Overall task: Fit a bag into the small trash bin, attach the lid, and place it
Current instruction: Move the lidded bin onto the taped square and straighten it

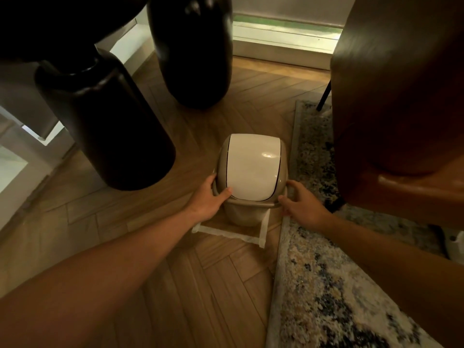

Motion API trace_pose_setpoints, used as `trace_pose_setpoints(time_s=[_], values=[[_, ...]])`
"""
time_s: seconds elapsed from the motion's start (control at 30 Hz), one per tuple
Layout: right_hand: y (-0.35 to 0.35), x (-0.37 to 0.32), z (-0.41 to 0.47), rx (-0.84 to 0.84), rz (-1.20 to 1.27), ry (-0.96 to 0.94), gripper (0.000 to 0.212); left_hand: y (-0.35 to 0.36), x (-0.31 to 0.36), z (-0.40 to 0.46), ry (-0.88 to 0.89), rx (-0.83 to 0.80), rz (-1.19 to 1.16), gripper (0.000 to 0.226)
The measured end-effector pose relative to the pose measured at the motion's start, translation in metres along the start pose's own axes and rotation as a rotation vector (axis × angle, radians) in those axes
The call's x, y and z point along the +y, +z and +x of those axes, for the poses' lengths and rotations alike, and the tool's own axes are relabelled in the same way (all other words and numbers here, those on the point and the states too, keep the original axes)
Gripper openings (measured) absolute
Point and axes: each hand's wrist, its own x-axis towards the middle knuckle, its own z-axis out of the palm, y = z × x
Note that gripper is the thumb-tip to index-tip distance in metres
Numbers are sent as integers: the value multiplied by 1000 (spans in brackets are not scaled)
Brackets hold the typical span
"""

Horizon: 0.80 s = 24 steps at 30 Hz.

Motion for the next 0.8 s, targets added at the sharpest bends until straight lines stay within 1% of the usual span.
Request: trace_pose_setpoints(time_s=[0.07,0.13,0.23,0.27,0.33,0.4,0.5,0.63,0.8], values=[[-4,4,-8,-2,-7,3,65,4,3,-5,23,-18,27,84],[-9,8,-15,-3,-56,-8,71,7,1,-8,44,-24,70,82],[-17,8,-23,-57,-177,-45,87,5,-1,-11,97,-2,150,84],[-19,7,-26,-59,-206,-67,94,4,-1,-11,121,4,180,88],[-19,8,-28,-23,-273,-152,105,2,-2,-12,172,12,203,104],[-18,8,-28,12,-321,-230,113,5,-4,-10,261,17,224,119],[-10,9,-19,55,-271,-355,124,14,-5,-9,358,-1,297,131],[16,19,0,98,-188,-441,144,24,-11,2,359,-55,288,135],[42,15,12,163,-31,-452,145,15,-14,18,361,-57,246,133]])
